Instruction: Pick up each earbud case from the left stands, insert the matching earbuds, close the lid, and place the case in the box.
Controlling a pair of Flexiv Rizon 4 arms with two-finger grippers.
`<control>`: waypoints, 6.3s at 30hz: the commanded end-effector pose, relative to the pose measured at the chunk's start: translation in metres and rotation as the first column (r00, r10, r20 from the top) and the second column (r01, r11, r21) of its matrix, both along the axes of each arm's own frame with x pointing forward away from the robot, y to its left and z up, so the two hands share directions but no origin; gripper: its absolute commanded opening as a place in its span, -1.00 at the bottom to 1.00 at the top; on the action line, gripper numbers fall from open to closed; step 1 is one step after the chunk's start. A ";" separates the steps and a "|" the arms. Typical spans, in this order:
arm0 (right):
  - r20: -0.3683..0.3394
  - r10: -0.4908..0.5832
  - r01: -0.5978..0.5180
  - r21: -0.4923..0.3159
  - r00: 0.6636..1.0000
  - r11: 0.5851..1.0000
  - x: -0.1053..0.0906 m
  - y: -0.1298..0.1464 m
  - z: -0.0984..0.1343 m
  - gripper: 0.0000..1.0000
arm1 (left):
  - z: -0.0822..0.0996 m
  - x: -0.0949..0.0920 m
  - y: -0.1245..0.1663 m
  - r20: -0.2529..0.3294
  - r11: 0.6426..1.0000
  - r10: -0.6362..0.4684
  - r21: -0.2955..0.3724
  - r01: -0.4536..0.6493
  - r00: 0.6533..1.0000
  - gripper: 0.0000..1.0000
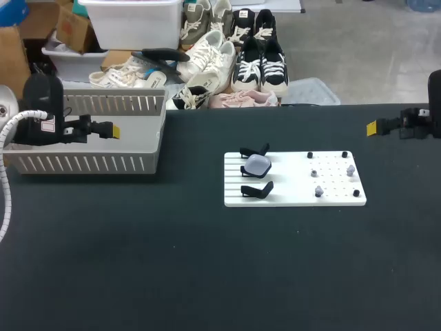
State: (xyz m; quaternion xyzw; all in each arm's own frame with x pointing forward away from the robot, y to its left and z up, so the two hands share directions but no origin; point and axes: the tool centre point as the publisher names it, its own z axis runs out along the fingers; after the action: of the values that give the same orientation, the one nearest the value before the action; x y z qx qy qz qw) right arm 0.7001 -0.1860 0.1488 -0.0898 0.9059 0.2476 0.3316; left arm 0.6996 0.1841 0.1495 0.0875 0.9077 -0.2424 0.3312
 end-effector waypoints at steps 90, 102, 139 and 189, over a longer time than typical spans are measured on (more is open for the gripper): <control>-0.002 0.002 -0.002 0.000 1.000 1.000 0.001 -0.001 0.000 1.00 | 0.002 0.029 -0.090 0.325 0.516 -0.851 0.373 0.771 0.412 1.00; -0.002 0.002 -0.002 0.000 1.000 1.000 0.001 -0.001 0.000 1.00 | -0.027 0.028 -0.137 0.334 0.402 -0.899 0.372 0.837 0.284 1.00; -0.002 0.002 -0.002 0.000 1.000 1.000 0.001 -0.001 0.000 1.00 | -0.084 0.022 -0.226 0.311 0.434 -0.885 0.282 0.856 0.346 0.45; -0.002 0.002 -0.002 0.000 1.000 1.000 0.001 -0.001 0.000 1.00 | -0.121 0.041 -0.277 0.378 0.477 -0.845 0.216 0.852 0.378 0.07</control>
State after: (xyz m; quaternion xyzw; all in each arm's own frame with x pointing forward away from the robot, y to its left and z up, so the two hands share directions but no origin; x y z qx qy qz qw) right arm 0.7002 -0.1859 0.1488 -0.0898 0.9060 0.2475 0.3315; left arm 0.7354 -0.0908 0.0320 0.5869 0.6348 -0.3547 0.3561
